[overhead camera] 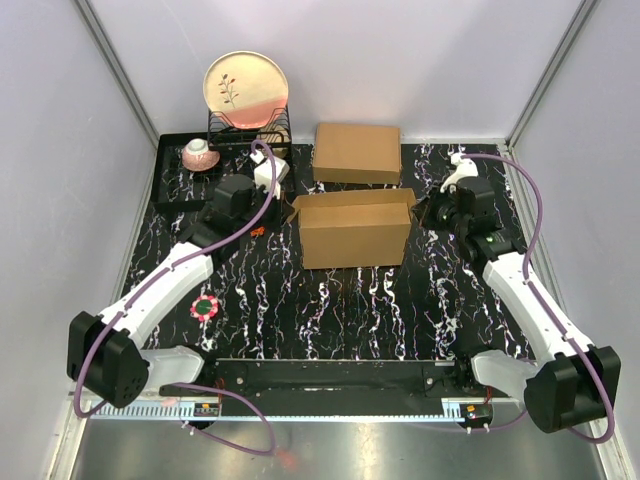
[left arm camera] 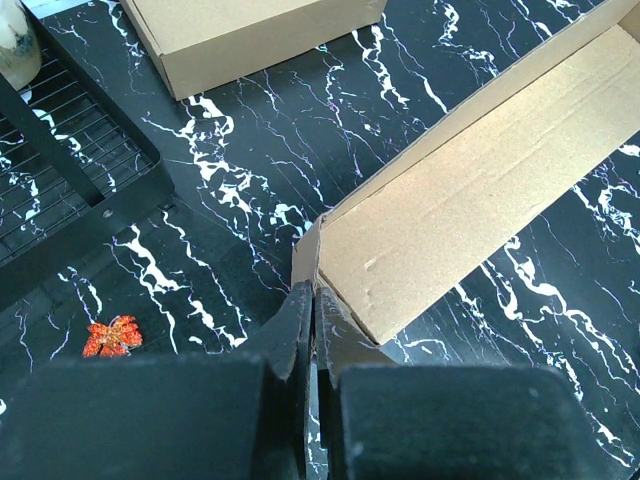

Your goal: Fold the paper box

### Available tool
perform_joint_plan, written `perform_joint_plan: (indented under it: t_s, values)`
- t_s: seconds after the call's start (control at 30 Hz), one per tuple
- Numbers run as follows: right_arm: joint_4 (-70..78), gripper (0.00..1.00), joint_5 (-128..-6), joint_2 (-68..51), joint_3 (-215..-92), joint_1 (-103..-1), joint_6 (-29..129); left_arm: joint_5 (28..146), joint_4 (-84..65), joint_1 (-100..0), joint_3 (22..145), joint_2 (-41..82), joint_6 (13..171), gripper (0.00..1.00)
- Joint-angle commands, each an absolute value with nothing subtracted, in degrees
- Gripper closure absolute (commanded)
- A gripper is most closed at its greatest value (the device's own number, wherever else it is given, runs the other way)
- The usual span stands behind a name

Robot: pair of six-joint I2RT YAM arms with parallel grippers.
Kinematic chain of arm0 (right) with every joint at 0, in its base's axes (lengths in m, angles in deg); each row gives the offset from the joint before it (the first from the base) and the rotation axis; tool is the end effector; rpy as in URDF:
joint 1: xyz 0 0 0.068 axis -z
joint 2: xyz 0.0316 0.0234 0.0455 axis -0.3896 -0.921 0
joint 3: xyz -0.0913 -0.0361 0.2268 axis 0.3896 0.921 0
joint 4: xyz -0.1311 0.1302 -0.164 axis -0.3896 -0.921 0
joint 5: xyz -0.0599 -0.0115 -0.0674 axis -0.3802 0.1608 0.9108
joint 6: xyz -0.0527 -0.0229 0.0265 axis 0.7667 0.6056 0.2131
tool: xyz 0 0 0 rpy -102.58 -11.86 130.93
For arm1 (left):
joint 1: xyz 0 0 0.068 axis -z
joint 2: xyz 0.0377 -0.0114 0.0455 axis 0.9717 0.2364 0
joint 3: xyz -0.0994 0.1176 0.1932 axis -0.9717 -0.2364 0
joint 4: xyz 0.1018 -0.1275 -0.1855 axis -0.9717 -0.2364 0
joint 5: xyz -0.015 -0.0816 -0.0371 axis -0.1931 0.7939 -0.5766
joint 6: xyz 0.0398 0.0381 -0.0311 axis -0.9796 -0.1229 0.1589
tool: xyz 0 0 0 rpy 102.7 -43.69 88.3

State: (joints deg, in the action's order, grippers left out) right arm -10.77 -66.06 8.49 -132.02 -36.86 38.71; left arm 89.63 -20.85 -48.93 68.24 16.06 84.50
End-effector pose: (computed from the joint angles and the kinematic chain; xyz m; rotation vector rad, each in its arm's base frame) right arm 0.2546 0.0694 0.2916 -0.0085 2.0516 0.4755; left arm 0.2532 -0.1415 0.2919 0.5239 1.9442 -0.5443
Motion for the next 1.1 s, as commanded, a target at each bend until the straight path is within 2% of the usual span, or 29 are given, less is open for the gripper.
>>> perform_joint_plan:
  t_s: [0.0,0.73,1.07]
  values:
    - [-7.00,0.98,-65.69,9.46,-130.13,-37.87,38.80,89.86,-22.01,-48.73,70.28,16.86,85.06,1.00]
    - [-5.50,1.00,-62.88,12.18,-123.53,-39.81,36.95,86.87,-21.40,-48.47,70.37,16.51,88.66,1.00]
    - [-6.64,1.00,-62.09,14.29,-122.39,-39.89,38.19,82.82,-16.40,-48.47,68.45,15.72,97.70,1.00]
